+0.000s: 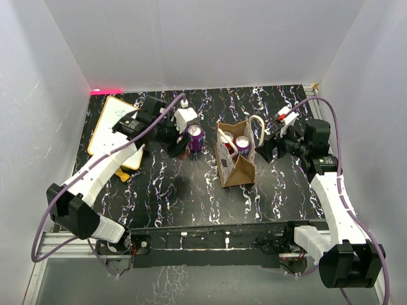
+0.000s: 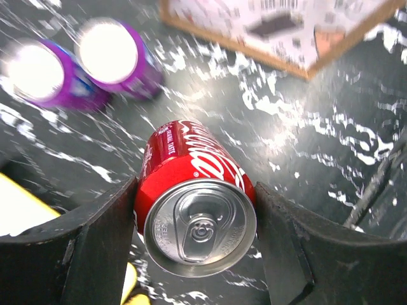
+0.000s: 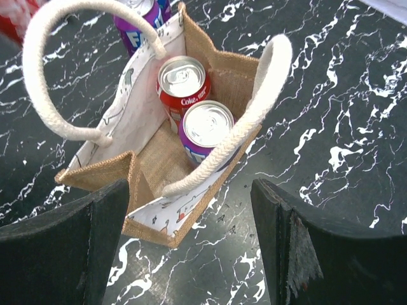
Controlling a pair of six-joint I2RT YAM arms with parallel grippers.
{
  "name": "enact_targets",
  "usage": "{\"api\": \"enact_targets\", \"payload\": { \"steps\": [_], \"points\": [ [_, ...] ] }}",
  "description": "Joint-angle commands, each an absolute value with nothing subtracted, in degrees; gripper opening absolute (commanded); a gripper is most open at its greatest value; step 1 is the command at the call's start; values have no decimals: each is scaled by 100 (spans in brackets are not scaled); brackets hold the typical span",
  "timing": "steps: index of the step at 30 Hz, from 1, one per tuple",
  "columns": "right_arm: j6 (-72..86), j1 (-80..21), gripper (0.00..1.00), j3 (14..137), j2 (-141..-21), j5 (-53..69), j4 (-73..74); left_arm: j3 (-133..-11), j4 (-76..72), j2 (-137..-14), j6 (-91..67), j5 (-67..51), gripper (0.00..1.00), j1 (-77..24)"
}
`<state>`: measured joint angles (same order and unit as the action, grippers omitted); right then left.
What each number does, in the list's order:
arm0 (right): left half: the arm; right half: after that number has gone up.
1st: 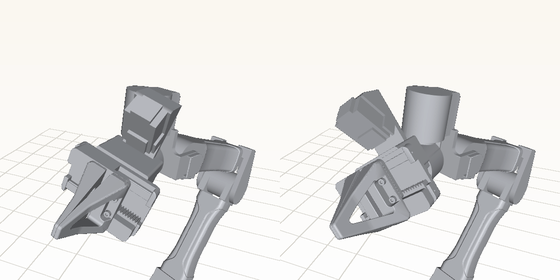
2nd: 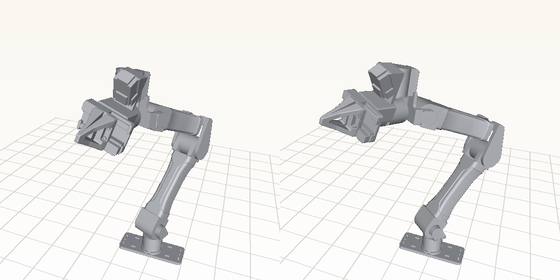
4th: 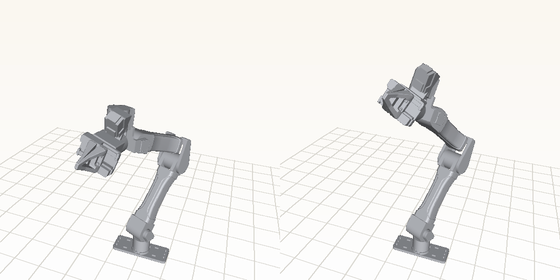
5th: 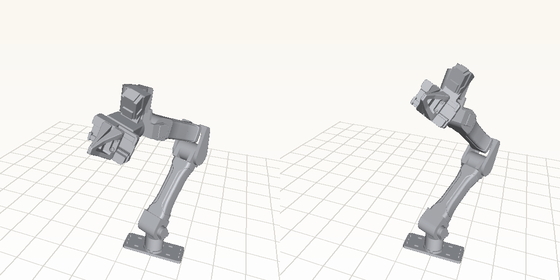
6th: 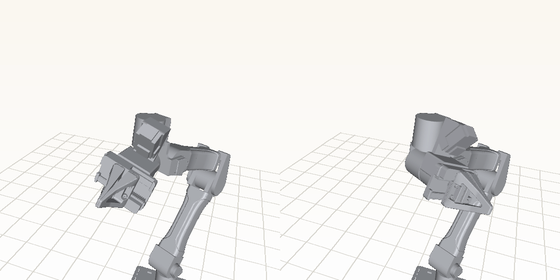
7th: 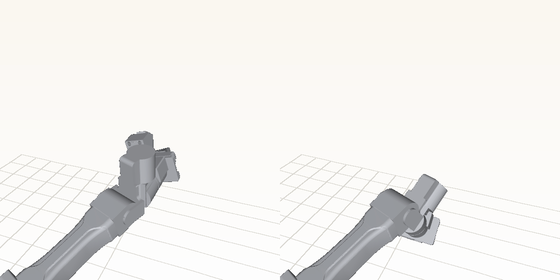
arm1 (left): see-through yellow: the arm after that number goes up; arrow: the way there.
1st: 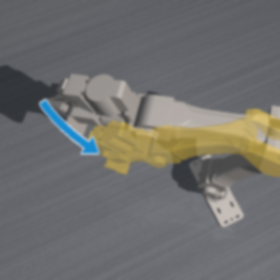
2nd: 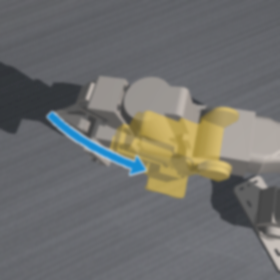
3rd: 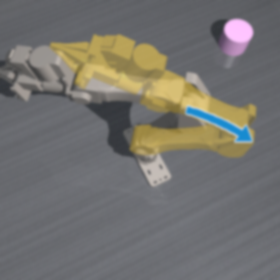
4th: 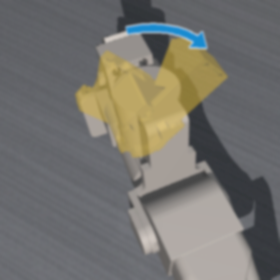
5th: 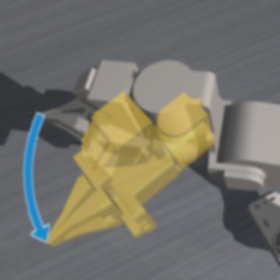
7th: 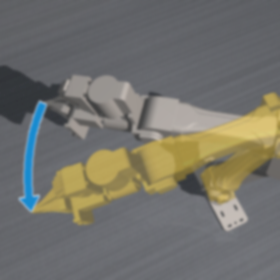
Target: Place the beverage into the canvas bag
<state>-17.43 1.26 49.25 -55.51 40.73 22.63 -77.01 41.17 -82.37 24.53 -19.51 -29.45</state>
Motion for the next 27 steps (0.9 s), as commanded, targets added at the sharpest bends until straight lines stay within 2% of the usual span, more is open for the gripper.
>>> {"api": "enact_targets", "payload": {
  "steps": [1, 10, 18, 24, 27],
  "points": [
    [-1983, 141, 80, 4797, -5637, 4188, 1776, -8985, 3885, -7925, 2564, -2132, 0, -2951],
    [-1954, 141, 80, 4553, -5489, 4157, 1714, -10738, 3019, -8813, 1526, -2676, 0, -2988],
    [-1938, 203, 80, 4378, -5218, 4175, 1727, -12135, 2947, -10038, 1110, -2555, 0, -3699],
    [-1951, 305, 80, 4351, -5143, 4161, 1731, -12687, 3018, -10797, 941, -2430, 0, -4171],
    [-1949, 316, 80, 4358, -5110, 4102, 1733, -12591, 3055, -10954, 927, -2355, 0, -4304]
  ]
}}
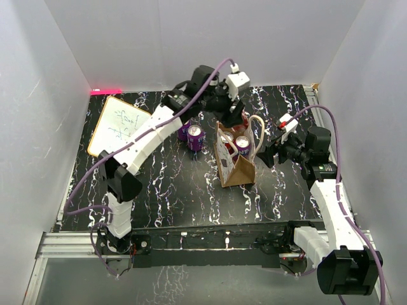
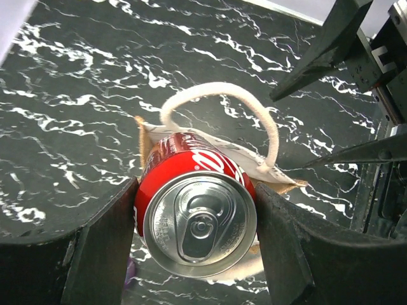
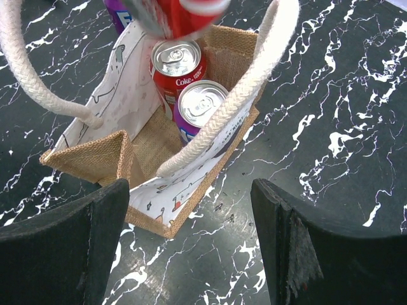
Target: Place the beverage into the canvas bag
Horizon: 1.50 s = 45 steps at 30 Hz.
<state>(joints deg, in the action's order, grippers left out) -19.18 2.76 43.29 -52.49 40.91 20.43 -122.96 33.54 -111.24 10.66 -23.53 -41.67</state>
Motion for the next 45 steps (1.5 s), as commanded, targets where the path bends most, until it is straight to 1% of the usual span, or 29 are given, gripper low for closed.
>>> {"api": "enact_targets", "payload": {
  "steps": [1, 5, 11, 17, 21, 25, 29, 35, 41, 45],
  "points": [
    [-1945, 319, 80, 4366, -5100, 4073, 1732, -12507, 3039, -10959, 931, -2361, 0, -4327],
    [-1942, 325, 80, 4377, -5091, 4012, 1719, -12177, 3168, -10937, 968, -2483, 0, -4449],
    [-1942, 320, 80, 4390, -5114, 4008, 1723, -11516, 3385, -10559, 1260, -2857, 0, -4474],
    [-1939, 323, 80, 4399, -5141, 4028, 1730, -10963, 3240, -10330, 1330, -2662, 0, -4469],
    [-1942, 325, 80, 4386, -5137, 4020, 1736, -11058, 3272, -10500, 1250, -2610, 0, -4482],
    [-1942, 321, 80, 4386, -5122, 3981, 1740, -11402, 3583, -10762, 1253, -2526, 0, -4506],
    [-1942, 321, 81, 4386, -5131, 3991, 1739, -11498, 3837, -10962, 1301, -2394, 0, -4533],
    [-1942, 324, 80, 4378, -5134, 3997, 1740, -11308, 3723, -11124, 1290, -2318, 0, -4585],
    [-1942, 325, 80, 4377, -5149, 3981, 1740, -11734, 3934, -11491, 1292, -2167, 0, -4669],
    [-1942, 325, 81, 4377, -5156, 3973, 1736, -11812, 4022, -11620, 1308, -2008, 0, -4707]
  ]
}}
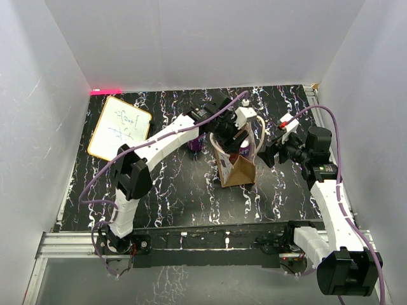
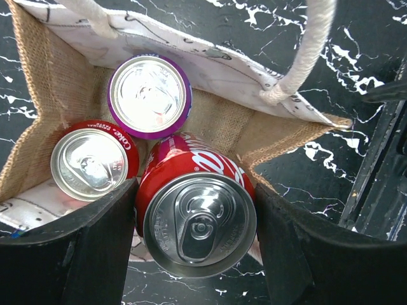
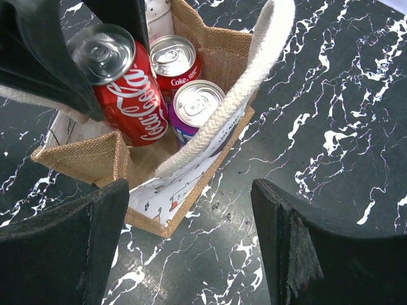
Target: Place the beverage into the canvas bag
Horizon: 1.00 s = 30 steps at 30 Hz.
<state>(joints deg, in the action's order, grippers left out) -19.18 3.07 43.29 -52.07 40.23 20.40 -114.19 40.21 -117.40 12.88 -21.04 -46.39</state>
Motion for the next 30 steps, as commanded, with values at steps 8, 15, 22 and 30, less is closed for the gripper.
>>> {"api": "enact_targets", "payload": {
  "steps": [8, 15, 22, 30],
  "points": [
    [-1935, 325, 81, 4374, -5185, 3998, 1731, -11784, 4222, -11764, 1356, -1814, 0, -4747],
    [-1934, 324, 81, 4377, -5182, 3997, 1734, -11303, 3830, -11680, 1449, -1613, 0, -4754],
    [-1934, 321, 81, 4377, -5146, 3991, 1748, -11051, 3560, -11796, 1607, -1609, 0, -4755],
    [-1941, 325, 81, 4368, -5131, 4008, 1749, -10970, 3407, -11887, 1721, -1411, 7, -4755]
  ]
}}
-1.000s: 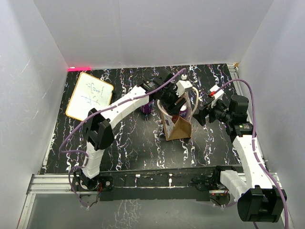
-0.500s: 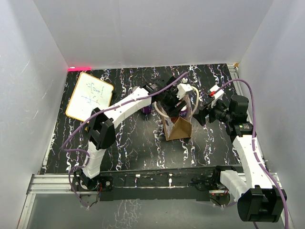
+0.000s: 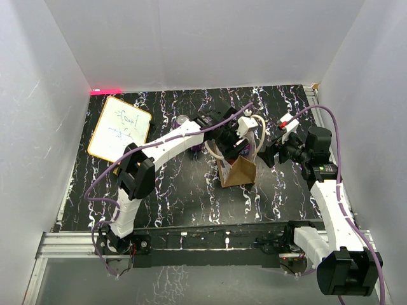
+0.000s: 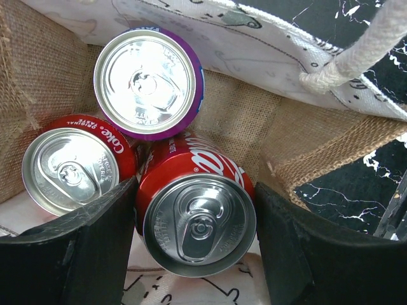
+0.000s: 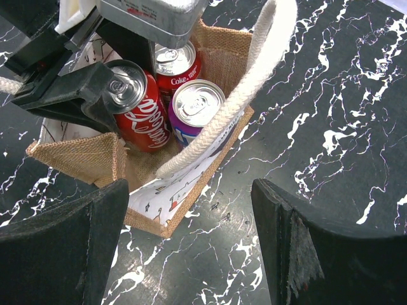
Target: Place the beverage into the canvas bag
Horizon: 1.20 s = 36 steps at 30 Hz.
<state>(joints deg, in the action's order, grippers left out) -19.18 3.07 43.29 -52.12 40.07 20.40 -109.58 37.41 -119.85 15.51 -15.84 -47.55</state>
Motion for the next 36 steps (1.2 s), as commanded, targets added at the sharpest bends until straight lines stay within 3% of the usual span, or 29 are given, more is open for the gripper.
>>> {"api": "enact_targets", "payload": {
  "steps": [1, 8, 36],
  "points": [
    [-1940, 325, 81, 4362, -5133, 4008, 1749, -10958, 3393, -11893, 1730, -1399, 7, -4754],
    [-1942, 331, 81, 4359, -5129, 4000, 1749, -10826, 3335, -11977, 1848, -1324, 12, -4754],
    [-1942, 349, 81, 4351, -5108, 4011, 1755, -10952, 3598, -12436, 1626, -1393, 62, -4758]
  ]
}}
